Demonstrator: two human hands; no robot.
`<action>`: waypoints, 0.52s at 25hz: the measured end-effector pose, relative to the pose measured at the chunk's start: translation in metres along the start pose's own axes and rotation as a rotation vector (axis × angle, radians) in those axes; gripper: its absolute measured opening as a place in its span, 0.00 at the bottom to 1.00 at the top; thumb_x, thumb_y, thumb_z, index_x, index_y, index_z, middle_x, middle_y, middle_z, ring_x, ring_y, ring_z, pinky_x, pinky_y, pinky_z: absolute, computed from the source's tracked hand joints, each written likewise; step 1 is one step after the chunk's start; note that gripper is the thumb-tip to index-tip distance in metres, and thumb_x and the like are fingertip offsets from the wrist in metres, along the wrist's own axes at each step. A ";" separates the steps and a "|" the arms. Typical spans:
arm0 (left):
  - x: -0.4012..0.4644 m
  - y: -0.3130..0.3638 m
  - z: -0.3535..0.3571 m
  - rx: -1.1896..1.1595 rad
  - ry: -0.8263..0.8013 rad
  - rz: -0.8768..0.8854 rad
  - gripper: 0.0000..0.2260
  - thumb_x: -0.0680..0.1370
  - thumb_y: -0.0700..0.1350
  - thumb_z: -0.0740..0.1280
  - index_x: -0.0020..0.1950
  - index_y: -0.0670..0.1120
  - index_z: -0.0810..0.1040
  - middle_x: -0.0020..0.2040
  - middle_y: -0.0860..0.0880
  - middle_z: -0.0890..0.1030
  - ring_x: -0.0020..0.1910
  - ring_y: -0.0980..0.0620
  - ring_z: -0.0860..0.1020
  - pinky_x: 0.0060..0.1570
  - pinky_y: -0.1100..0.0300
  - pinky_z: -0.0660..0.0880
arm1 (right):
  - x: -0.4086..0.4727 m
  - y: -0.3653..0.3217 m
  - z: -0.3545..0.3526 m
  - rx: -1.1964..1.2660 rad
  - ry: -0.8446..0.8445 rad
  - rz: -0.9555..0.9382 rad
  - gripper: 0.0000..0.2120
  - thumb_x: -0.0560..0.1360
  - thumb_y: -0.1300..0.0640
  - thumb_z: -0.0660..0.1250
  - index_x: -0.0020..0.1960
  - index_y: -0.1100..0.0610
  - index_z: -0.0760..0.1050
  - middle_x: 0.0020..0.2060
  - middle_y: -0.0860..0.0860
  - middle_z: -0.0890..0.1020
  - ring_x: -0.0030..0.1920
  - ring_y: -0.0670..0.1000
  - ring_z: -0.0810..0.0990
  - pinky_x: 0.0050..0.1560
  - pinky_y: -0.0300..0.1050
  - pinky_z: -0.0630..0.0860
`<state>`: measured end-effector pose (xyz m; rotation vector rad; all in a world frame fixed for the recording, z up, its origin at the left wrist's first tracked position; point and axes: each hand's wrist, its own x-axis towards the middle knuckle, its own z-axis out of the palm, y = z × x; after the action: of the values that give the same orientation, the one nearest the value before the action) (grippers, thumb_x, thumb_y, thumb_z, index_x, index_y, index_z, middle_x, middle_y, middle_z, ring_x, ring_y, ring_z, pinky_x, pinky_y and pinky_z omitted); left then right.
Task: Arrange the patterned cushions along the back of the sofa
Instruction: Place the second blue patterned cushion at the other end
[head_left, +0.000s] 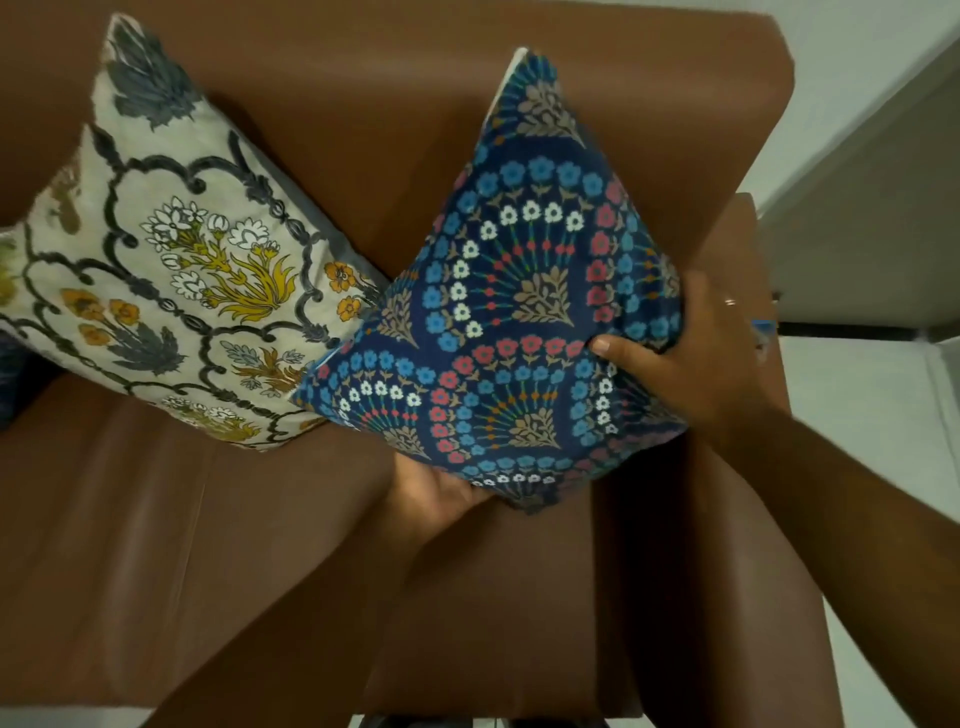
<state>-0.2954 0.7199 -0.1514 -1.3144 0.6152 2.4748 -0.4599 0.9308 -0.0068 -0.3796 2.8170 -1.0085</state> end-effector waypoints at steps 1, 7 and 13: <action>0.004 -0.003 0.009 0.008 0.009 0.000 0.27 0.76 0.64 0.64 0.64 0.44 0.80 0.62 0.39 0.83 0.59 0.34 0.82 0.58 0.30 0.76 | -0.005 -0.009 -0.008 -0.039 0.121 -0.082 0.46 0.56 0.21 0.71 0.62 0.51 0.69 0.57 0.54 0.81 0.58 0.58 0.81 0.54 0.64 0.78; 0.045 0.003 0.080 0.045 0.041 -0.123 0.26 0.81 0.64 0.55 0.58 0.44 0.79 0.46 0.38 0.87 0.52 0.35 0.80 0.35 0.37 0.81 | 0.002 -0.005 -0.036 -0.253 0.276 -0.076 0.48 0.60 0.22 0.68 0.67 0.56 0.68 0.58 0.59 0.76 0.60 0.61 0.74 0.59 0.67 0.71; 0.057 0.012 0.080 0.065 0.103 -0.119 0.23 0.82 0.60 0.55 0.57 0.43 0.79 0.61 0.39 0.82 0.55 0.36 0.80 0.47 0.38 0.81 | -0.018 0.042 -0.021 -0.235 0.262 0.076 0.53 0.62 0.19 0.62 0.73 0.55 0.64 0.63 0.60 0.72 0.64 0.62 0.71 0.63 0.65 0.68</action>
<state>-0.3898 0.7502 -0.1563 -1.4177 0.6162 2.2852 -0.4544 0.9798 -0.0170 -0.1704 3.1702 -0.7626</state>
